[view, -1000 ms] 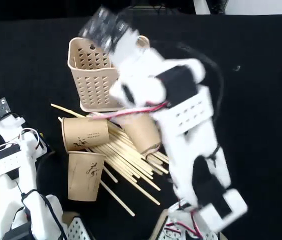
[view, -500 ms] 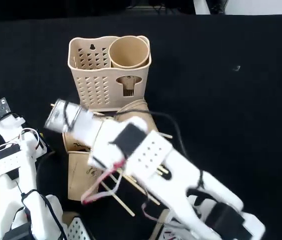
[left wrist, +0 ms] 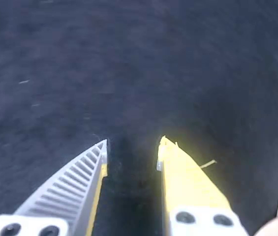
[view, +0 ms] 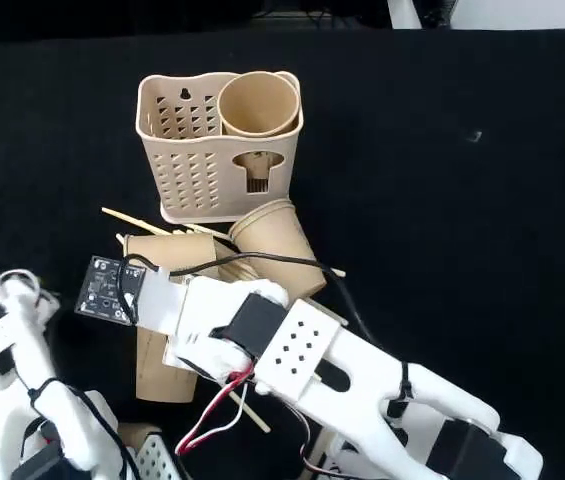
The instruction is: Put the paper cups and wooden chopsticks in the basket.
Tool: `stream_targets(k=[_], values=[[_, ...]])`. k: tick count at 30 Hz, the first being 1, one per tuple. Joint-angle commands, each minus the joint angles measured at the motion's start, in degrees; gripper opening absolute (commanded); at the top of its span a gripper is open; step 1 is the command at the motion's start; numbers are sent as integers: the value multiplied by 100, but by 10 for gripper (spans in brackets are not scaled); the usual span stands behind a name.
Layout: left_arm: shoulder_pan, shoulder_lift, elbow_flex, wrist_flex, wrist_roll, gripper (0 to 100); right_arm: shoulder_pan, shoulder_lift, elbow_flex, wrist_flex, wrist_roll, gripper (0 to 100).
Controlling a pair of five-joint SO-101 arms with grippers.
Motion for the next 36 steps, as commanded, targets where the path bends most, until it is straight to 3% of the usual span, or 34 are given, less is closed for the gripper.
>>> stream_targets(k=[1, 6, 10, 18, 21, 26, 30, 36], values=[[-295, -141, -233, -105, 360, 170, -79, -242, -13, -132, 53, 173], [-295, -149, -233, -105, 352, 170, -62, -198, -31, -97, 53, 178], [-321, -149, -233, -105, 352, 170, -70, 127, -57, -88, -229, 250], [-330, -149, -233, -105, 352, 170, -211, 840, -699, 413, -290, 254], [-330, -149, -233, -105, 352, 170, -396, 927, -945, 862, 193, 253], [-330, -149, -233, -105, 343, 170, -554, 919, -1279, 1538, 1029, 144], [-338, -149, -233, -105, 334, 170, -527, 708, -1455, 1618, 1011, 7], [-338, -149, -233, -105, 325, 170, -527, 31, -1420, 1591, 378, 11]])
